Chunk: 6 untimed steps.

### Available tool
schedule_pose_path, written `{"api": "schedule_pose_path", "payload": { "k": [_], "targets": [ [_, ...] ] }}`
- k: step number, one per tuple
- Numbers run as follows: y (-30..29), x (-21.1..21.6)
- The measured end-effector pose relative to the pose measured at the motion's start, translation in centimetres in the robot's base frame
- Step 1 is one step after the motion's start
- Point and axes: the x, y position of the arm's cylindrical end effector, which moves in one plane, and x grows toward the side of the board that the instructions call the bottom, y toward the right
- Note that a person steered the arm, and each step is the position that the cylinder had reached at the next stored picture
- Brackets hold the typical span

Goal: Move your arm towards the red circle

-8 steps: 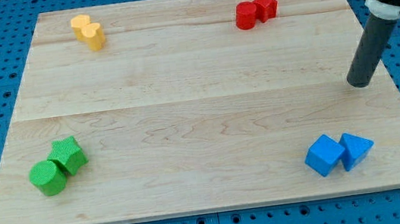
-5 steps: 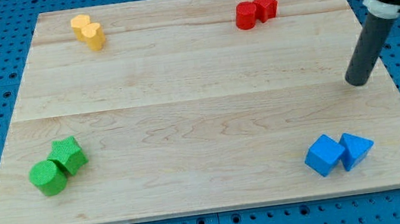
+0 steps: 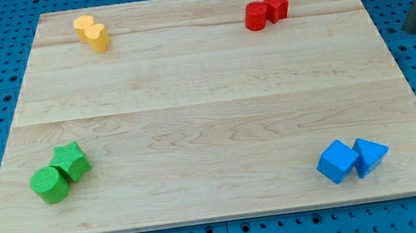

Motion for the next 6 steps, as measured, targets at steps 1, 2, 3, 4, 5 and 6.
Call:
{"api": "schedule_pose_path", "payload": {
  "k": [1,2,3,4,5,6],
  "targets": [
    [-2.4,-6.9],
    [-4.6,-13.5],
    [-10.9,-15.1],
    [-20.9,-15.1],
    [-29.0,-13.8],
    [-28.1,-10.7]
  ]
}}
